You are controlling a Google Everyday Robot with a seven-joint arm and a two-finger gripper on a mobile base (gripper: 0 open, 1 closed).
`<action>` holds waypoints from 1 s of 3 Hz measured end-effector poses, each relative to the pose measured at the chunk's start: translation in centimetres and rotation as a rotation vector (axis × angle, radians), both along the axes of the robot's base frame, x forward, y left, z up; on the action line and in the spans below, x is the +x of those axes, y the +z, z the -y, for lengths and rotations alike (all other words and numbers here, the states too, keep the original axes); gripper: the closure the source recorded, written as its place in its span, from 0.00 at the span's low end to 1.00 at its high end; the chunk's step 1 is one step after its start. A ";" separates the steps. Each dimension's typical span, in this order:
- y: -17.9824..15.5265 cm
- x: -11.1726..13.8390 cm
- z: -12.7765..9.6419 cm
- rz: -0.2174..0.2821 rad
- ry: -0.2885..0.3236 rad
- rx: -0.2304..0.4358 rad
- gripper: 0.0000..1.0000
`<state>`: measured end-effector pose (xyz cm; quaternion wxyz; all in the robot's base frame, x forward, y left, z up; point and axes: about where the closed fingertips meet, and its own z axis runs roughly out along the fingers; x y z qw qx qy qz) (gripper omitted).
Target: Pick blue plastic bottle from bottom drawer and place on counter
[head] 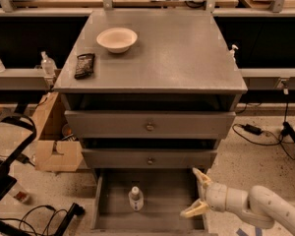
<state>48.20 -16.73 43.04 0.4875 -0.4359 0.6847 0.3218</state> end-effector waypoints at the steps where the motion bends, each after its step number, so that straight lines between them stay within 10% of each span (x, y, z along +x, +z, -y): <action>1: -5.9 2.4 -3.2 -0.025 0.038 -0.018 0.00; 3: -15.8 5.8 -7.7 -0.036 0.068 -0.006 0.00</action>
Offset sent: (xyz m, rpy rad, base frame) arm 0.0693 0.0767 -0.1746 -0.0811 0.0491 0.0882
